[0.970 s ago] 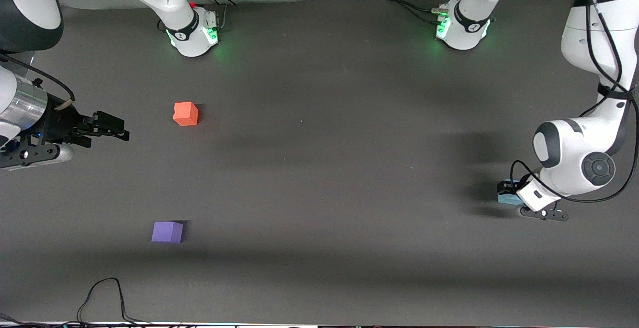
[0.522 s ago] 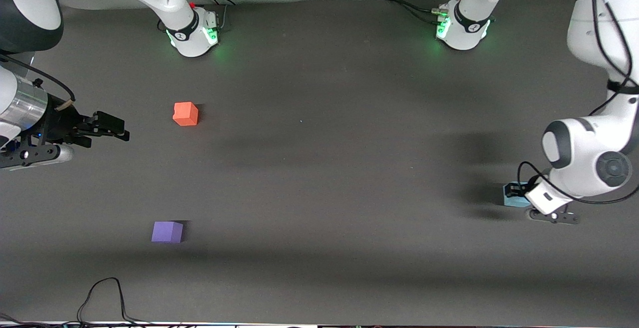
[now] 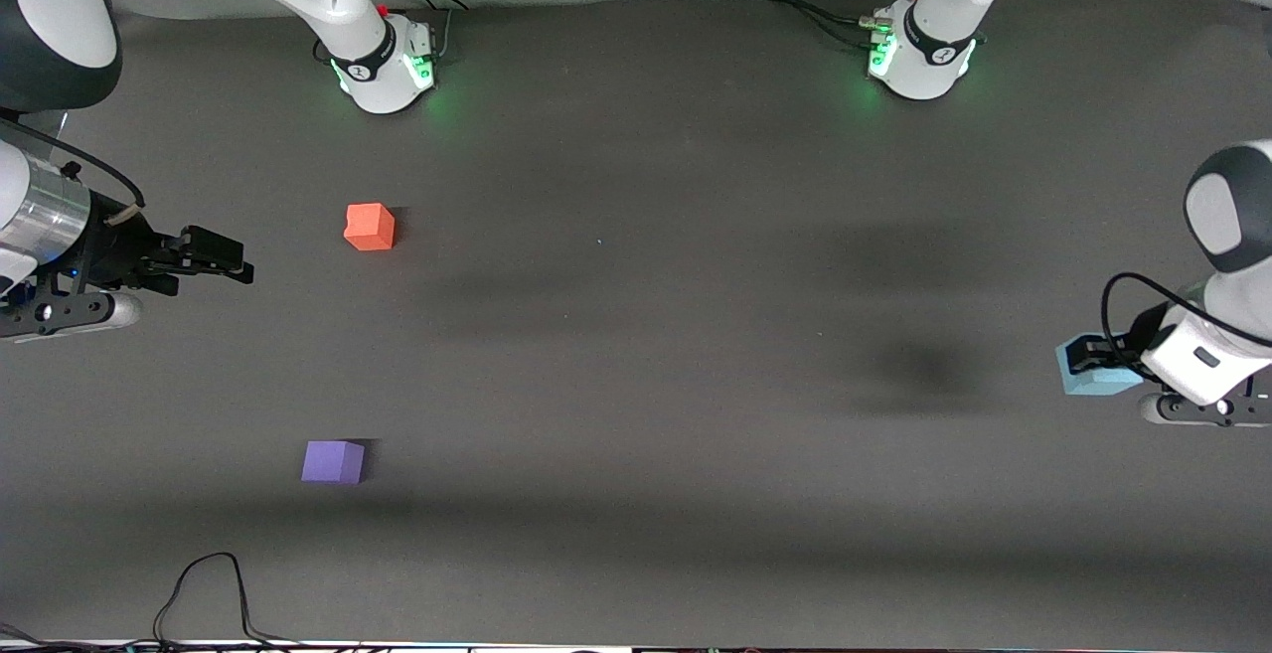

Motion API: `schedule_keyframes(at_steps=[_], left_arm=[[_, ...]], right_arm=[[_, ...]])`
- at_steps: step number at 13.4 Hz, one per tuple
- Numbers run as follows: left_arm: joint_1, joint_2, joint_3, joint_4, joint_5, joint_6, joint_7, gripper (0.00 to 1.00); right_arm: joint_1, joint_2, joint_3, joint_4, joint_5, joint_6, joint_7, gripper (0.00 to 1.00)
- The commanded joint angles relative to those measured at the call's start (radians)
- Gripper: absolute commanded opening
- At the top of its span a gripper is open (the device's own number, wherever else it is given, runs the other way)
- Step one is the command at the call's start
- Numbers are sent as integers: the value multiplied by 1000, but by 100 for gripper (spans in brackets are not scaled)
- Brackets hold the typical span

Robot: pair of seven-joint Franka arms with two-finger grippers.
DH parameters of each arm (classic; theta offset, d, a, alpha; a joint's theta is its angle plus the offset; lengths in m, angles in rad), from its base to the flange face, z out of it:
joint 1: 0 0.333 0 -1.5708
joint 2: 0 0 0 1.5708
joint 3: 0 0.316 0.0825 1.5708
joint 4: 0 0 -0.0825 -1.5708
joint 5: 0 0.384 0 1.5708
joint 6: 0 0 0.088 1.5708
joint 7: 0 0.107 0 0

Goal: Place blue block between orange and purple blocks
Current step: 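Carry the blue cube with the left gripper to the table middle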

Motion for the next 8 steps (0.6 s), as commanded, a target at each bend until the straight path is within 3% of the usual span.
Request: schedule_keyframes(at_steps=[1, 5, 8], left_arm=[[-182, 12, 8, 121, 3, -158, -193, 25], [-486, 67, 5, 164, 3, -149, -561, 24], [-663, 216, 5, 321, 3, -141, -741, 23]], right_arm=[[2, 1, -5, 8, 14, -1, -5, 100], [2, 0, -5, 15, 16, 7, -6, 100], [2, -3, -6, 15, 18, 5, -6, 100]])
